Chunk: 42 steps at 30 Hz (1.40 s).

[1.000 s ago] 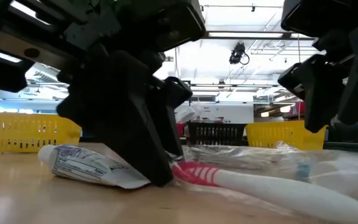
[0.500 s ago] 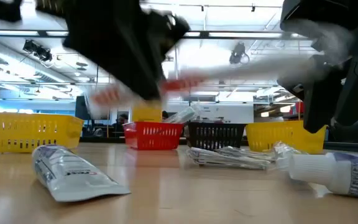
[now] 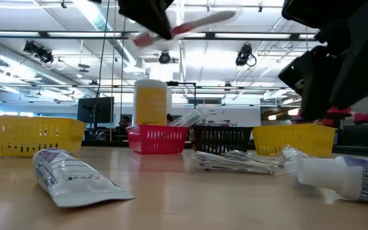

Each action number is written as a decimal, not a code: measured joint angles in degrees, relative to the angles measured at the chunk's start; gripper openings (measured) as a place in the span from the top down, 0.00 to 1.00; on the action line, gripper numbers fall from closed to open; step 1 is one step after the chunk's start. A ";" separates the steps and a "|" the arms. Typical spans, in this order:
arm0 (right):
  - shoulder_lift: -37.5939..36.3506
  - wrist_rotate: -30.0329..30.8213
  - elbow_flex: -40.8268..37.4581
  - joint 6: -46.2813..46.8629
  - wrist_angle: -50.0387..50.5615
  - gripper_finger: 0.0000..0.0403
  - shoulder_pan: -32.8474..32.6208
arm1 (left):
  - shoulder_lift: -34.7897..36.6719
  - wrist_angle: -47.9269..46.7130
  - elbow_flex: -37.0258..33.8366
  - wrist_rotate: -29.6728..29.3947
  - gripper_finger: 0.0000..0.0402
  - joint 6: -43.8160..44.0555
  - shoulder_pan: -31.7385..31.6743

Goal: Pick & Place Travel size toiletries
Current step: Put the red toothbrush into the red bin

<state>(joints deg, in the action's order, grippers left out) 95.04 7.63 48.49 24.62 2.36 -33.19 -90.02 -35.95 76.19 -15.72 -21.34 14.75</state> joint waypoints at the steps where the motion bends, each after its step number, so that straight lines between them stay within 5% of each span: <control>1: 0.00 0.27 0.00 0.00 -0.74 0.60 0.00 | 0.15 -0.48 -0.07 0.38 0.96 -2.52 -1.59; 9: 0.00 0.41 0.00 -0.02 -2.71 0.61 -0.02 | -0.09 3.95 -6.14 13.70 0.96 -14.27 -16.67; 16: 0.00 0.43 0.00 -0.02 -2.72 0.61 0.00 | -0.09 19.00 -16.84 26.41 0.95 -24.05 -29.03; 24: 0.00 3.08 0.00 -0.02 -2.65 0.61 0.15 | -0.09 24.96 -25.30 36.60 0.94 -28.10 -37.88; 30: 0.00 3.31 0.00 -0.02 -2.67 0.61 0.26 | -0.09 26.53 -25.90 38.80 0.92 -27.25 -39.50; 42: 0.00 3.29 0.00 -0.02 -2.83 0.62 0.26 | -0.09 26.48 -25.90 29.90 0.84 -24.70 -39.47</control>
<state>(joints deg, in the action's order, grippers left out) 95.04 10.92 48.49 24.60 -0.47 -32.93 -90.11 -9.47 50.28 14.18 -46.03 -24.72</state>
